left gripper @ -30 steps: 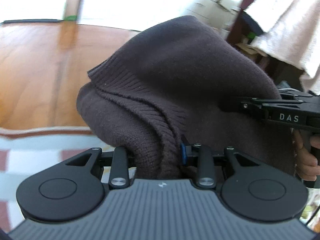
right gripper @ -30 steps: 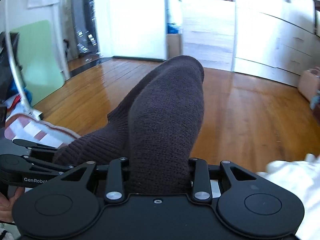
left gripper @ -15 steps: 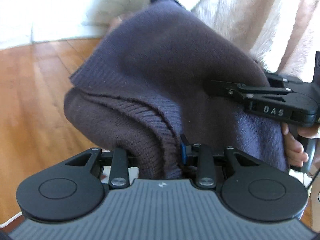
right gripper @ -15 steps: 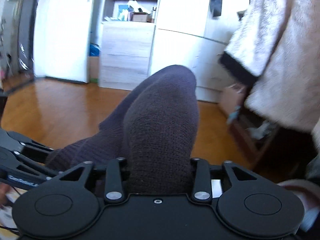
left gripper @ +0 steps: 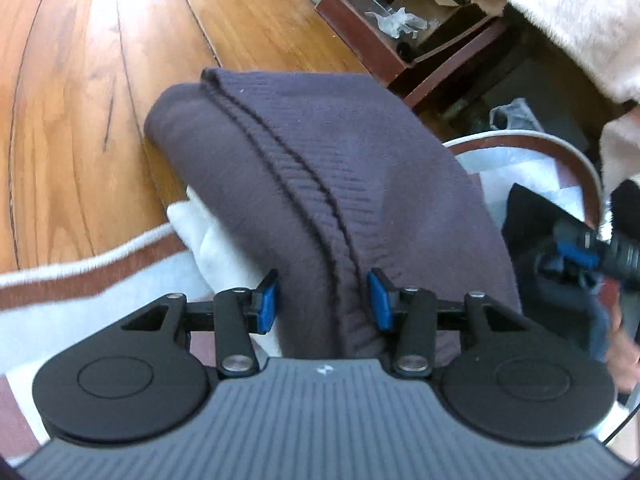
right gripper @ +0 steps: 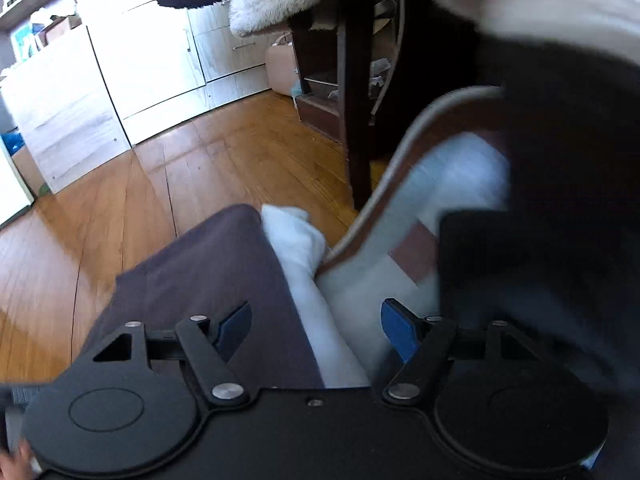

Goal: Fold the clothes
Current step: 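Carry the folded sweater with both grippers onto the white garment beside the clothes pile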

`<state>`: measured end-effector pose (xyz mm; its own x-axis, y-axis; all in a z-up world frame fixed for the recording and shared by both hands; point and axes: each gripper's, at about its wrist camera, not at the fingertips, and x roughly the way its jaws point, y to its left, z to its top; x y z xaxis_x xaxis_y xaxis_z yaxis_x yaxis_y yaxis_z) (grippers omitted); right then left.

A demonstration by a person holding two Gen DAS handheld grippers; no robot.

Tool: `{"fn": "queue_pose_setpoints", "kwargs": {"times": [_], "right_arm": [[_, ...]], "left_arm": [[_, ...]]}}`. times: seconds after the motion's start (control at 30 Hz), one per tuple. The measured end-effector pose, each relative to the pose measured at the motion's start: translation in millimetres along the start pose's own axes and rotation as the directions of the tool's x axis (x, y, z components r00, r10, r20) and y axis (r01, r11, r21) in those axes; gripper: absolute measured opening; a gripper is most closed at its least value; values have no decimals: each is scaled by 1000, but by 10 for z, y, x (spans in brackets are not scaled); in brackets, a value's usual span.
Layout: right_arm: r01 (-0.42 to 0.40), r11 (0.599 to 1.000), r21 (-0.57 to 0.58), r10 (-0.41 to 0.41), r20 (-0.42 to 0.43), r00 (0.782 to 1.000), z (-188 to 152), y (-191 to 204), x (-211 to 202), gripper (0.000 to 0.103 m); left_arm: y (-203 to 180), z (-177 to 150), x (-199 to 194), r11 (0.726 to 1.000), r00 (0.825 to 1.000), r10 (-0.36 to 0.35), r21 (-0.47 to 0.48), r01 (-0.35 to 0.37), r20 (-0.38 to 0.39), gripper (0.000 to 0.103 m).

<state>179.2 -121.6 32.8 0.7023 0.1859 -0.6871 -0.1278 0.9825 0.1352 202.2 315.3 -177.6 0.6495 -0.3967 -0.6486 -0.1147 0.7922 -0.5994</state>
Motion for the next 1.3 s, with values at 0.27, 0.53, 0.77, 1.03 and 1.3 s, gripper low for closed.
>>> {"fn": "queue_pose_setpoints", "kwargs": {"times": [0.27,0.53,0.77,1.03,1.3], "right_arm": [[-61,998,25,63,-84,995,-556,115,331,79],[-82,990,114,97,-134,986,-486,176,736,78],[-1,999,-50,1,3,1000,-210,698,375,29],[104,968,-227,-80,111,991,-138,917,-194,29],[301,931,-206,-319,-58,946,-484,422,629,55]], "left_arm": [[160,-130,-20,979,993,-115,-170,109,-30,49],[290,-272,229,925,976,-214,-331,188,-45,70],[-176,-202,144,973,976,-212,-100,206,-48,31],[-725,-404,136,974,969,-216,43,223,-121,30],[-673,-590,373,989,970,-99,90,121,-224,47]]}}
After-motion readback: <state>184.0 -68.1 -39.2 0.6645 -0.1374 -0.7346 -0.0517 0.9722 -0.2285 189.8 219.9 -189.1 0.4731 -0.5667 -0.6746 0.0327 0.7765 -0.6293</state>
